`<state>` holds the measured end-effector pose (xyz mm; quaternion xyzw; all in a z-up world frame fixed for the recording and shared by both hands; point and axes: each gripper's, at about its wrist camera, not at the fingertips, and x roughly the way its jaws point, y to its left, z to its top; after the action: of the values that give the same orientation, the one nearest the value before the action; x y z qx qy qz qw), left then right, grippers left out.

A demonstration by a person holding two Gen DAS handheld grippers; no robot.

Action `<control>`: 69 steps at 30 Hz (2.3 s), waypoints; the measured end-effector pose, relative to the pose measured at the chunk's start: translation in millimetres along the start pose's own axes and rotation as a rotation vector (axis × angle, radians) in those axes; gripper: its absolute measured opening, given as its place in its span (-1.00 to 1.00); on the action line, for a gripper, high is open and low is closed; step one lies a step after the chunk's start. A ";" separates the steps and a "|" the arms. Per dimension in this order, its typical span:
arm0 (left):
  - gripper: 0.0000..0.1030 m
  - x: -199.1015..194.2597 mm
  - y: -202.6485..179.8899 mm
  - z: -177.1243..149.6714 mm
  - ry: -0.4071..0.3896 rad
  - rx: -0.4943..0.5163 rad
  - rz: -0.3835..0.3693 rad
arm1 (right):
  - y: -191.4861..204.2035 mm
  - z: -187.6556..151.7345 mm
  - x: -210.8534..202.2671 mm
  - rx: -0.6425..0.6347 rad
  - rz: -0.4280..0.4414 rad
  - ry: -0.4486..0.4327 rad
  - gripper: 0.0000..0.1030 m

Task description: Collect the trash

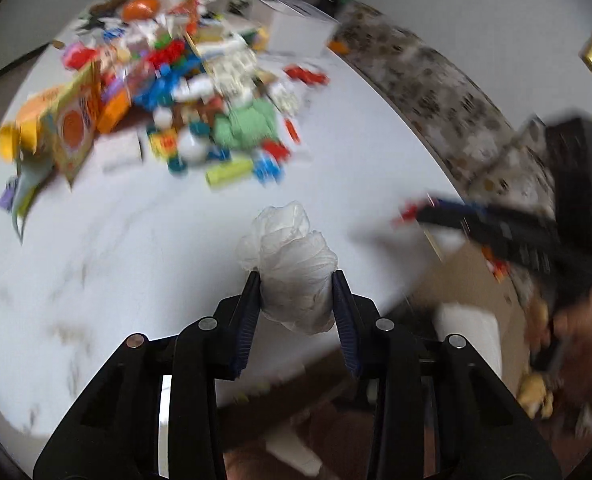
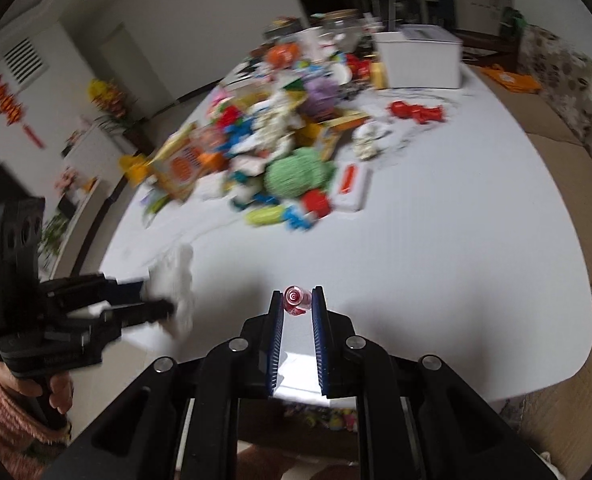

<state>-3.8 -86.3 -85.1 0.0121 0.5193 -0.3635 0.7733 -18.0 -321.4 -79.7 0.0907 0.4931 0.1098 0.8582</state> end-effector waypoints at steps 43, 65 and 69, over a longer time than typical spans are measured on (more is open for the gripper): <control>0.58 45.9 34.7 -143.2 0.259 -0.118 0.116 | 83.5 -65.4 51.1 -0.231 -0.045 0.111 0.86; 0.59 -38.7 66.7 -113.5 0.016 -0.291 0.354 | 50.8 88.9 178.3 0.338 -0.193 0.105 -0.38; 0.59 -49.5 67.3 -100.8 -0.015 -0.296 0.423 | 48.0 84.4 177.0 0.332 -0.147 0.122 -0.80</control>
<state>-55.0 30.3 -115.5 0.0045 0.5469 -0.1139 0.8294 137.0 -230.2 -171.4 0.1880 0.5607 -0.0309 0.8058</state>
